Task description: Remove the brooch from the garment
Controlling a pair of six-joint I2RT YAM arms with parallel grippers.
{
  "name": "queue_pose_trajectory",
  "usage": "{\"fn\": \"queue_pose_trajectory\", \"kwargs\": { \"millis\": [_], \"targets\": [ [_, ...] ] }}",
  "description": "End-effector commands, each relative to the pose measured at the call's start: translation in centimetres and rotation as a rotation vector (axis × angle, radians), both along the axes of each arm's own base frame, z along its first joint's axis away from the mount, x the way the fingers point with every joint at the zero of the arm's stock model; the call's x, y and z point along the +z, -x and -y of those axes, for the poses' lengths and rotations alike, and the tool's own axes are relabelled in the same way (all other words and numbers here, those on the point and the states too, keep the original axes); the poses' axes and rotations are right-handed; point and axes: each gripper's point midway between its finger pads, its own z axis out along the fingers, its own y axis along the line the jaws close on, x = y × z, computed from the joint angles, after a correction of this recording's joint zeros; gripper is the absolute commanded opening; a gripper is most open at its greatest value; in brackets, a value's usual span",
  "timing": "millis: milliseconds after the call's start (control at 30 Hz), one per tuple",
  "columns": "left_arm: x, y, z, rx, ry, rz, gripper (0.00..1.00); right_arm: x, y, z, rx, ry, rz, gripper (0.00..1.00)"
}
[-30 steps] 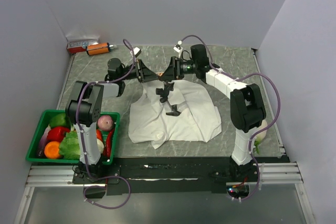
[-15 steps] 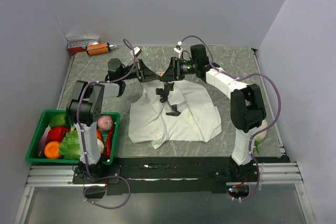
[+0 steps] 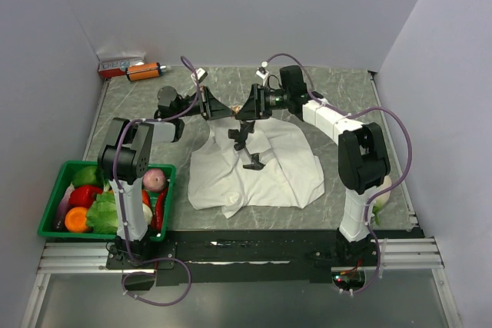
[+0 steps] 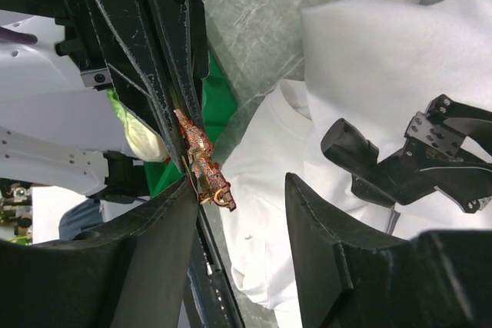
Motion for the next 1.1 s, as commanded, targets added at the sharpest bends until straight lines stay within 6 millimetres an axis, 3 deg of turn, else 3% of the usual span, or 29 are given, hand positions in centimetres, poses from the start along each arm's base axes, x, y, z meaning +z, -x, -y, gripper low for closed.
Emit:
{"fn": "queue_pose_trajectory", "kwargs": {
  "millis": [0,267,733,1067],
  "targets": [
    [3.1,2.9,0.7,-0.121,0.023,0.185,0.01,-1.3,-2.0,1.8,-0.075,0.048,0.028,0.55],
    [3.5,5.3,2.1,-0.222,0.025,0.271,0.01,1.3,-2.0,0.5,0.016,-0.066,0.077,0.57],
    [6.1,7.5,2.0,-0.298,0.030,0.471,0.01,-1.4,-3.5,2.3,-0.102,-0.024,-0.051,0.59],
    [6.6,7.9,1.7,-0.301,0.023,0.502,0.01,-1.2,-5.0,4.5,-0.163,-0.019,-0.053,0.60]
  ]
}}
